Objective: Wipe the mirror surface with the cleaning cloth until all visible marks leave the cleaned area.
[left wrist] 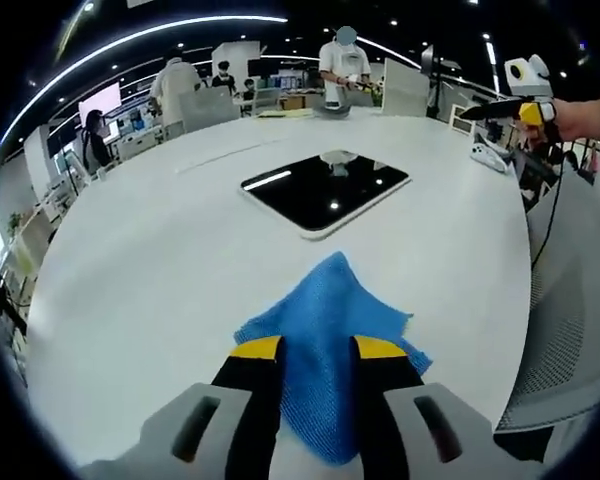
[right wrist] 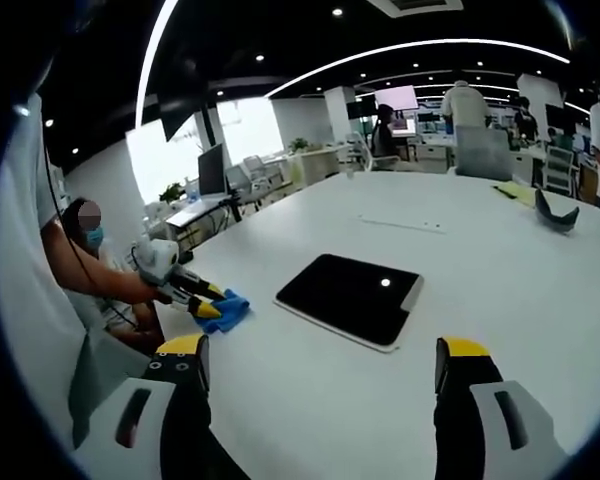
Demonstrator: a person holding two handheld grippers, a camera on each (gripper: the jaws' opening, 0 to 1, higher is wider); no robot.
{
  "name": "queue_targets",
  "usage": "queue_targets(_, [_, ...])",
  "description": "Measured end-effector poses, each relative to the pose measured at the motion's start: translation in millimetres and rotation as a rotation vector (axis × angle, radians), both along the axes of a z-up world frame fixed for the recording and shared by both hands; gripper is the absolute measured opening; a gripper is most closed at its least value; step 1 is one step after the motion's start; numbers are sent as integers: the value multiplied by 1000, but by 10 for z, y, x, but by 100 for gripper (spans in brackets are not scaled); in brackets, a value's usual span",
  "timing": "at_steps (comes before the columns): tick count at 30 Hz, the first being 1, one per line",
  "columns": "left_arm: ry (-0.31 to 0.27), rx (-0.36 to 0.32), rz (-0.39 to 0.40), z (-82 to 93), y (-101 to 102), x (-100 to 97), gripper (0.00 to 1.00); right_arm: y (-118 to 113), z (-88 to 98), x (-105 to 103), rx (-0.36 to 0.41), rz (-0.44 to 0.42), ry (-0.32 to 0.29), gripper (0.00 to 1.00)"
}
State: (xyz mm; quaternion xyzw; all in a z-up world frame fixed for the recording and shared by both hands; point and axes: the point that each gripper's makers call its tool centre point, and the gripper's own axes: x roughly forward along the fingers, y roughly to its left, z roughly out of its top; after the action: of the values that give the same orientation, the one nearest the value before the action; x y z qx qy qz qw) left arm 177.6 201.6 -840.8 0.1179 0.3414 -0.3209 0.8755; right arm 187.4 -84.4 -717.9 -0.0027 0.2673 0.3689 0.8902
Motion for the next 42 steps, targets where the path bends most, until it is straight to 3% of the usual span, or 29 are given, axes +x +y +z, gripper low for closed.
queue_targets(5, [-20, 7, 4, 0, -10, -8, 22, 8, -2, 4, 0, 3, 1, 93])
queue_targets(10, [-22, 9, 48, 7, 36, 42, 9, 9, -34, 5, -9, 10, 9, 92])
queue_targets(13, [-29, 23, 41, 6, 28, 52, 6, 31, -10, 14, -9, 14, 4, 92])
queue_targets(33, [12, -45, 131, 88, 20, 96, 5, 13, -35, 66, 23, -3, 1, 91])
queue_targets(42, [-16, -57, 141, 359, -83, 215, 5, -9, -26, 93, 60, -18, -13, 91])
